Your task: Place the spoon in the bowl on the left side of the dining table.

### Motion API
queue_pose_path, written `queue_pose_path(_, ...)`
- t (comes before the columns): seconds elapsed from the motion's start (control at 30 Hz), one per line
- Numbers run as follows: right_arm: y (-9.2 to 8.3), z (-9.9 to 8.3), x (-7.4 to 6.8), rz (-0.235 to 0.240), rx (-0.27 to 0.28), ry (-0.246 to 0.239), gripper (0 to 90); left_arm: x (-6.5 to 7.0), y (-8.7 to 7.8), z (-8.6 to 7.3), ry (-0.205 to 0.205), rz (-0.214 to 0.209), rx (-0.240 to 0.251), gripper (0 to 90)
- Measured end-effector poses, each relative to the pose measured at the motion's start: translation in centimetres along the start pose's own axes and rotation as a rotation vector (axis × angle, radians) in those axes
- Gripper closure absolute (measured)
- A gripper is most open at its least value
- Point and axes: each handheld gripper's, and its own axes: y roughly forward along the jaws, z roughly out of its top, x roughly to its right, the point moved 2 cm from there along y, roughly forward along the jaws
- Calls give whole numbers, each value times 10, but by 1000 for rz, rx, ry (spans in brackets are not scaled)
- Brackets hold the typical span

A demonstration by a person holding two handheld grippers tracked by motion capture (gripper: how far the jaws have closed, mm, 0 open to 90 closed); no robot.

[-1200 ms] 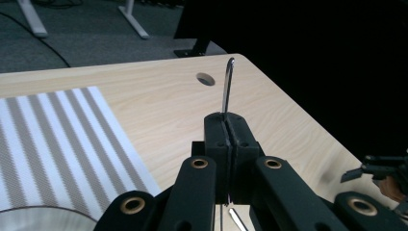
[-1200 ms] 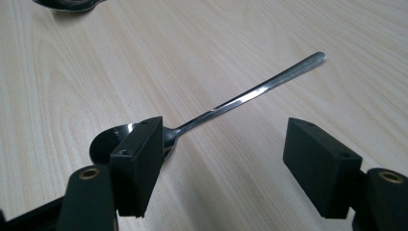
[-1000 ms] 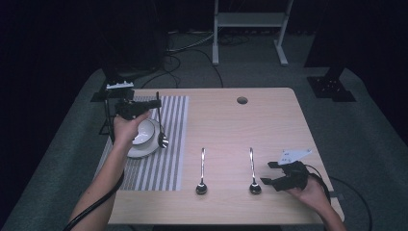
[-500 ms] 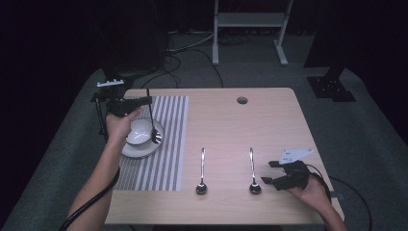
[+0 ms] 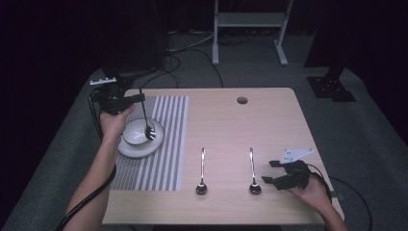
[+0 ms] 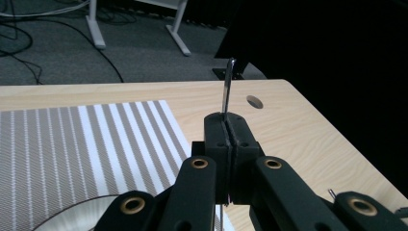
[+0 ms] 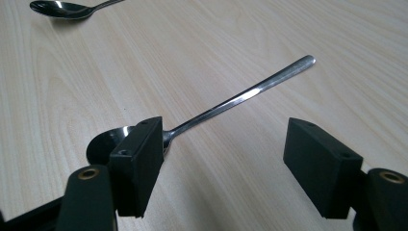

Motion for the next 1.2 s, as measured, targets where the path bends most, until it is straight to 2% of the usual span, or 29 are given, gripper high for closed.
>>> queue_pose_path(0.33, -1, 0, 1, -3, 8, 2, 291, -12, -5, 1, -22, 38, 12, 893)
queue_pose_path(0.77, -3, -1, 2, -6, 11, 7, 290, -24, -8, -2, -36, 73, 25, 893)
queue_pose_path(0.9, -3, -1, 2, -5, 11, 10, 289, -27, -9, -3, -33, 95, 18, 893)
queue_pose_path(1.0, -3, -1, 2, -5, 9, 9, 288, -31, -10, -4, -52, 102, 28, 893)
queue_pose_path(1.2, -4, -1, 2, -8, 14, 9, 288, -39, -12, -7, -62, 132, 32, 893)
